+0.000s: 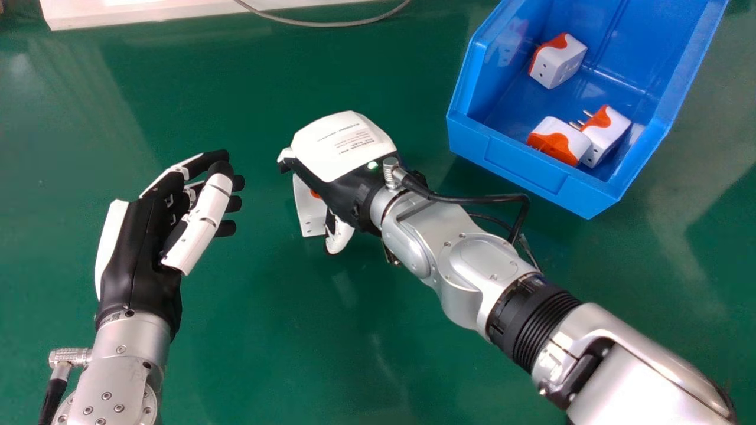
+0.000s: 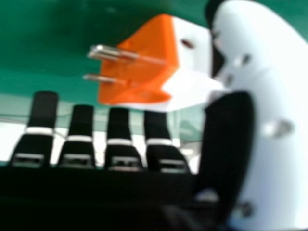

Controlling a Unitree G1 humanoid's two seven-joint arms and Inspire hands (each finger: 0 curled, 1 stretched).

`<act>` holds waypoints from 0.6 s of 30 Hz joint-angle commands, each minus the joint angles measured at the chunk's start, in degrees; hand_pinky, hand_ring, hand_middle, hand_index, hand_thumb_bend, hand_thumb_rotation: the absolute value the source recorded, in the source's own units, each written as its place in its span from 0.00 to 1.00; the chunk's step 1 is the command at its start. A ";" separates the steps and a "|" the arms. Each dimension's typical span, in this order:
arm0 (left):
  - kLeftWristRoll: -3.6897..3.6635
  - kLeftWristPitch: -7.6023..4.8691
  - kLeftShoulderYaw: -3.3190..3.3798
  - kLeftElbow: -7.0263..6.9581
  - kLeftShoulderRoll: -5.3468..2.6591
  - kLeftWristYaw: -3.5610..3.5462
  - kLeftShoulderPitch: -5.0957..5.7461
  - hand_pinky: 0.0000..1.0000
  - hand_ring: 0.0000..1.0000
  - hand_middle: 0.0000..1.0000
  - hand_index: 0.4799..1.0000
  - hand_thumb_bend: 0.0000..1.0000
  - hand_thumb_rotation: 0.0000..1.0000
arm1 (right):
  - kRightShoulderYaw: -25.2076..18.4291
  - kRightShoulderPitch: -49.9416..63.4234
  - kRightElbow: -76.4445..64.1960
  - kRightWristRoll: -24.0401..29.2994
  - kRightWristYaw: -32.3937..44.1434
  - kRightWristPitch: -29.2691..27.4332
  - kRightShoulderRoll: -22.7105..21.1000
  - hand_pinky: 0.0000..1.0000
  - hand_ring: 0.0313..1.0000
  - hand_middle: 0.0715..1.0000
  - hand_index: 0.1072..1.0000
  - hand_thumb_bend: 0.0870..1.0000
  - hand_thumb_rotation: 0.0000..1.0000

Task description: Pick all objects and put in blue box

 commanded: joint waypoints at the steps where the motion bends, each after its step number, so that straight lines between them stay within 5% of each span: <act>1: 0.20 -0.23 -0.17 -2.05 0.23 -0.07 0.02 0.67 0.73 0.73 0.57 0.34 0.61 | 0.19 -2.42 -0.26 -0.24 -0.98 0.60 0.22 0.70 0.83 0.84 0.77 0.43 0.00; 13: 0.11 1.19 -0.30 -3.46 -0.08 0.10 0.11 0.67 0.72 0.73 0.56 0.34 0.61 | 0.57 -2.54 0.75 -0.13 -0.24 1.62 0.07 0.68 0.82 0.83 0.75 0.44 0.00; 18: 0.15 1.88 -0.44 -4.30 -0.30 0.21 0.37 0.67 0.72 0.73 0.56 0.33 0.61 | 1.01 -2.51 1.20 -0.40 -0.44 1.95 -0.03 0.67 0.82 0.83 0.74 0.53 0.01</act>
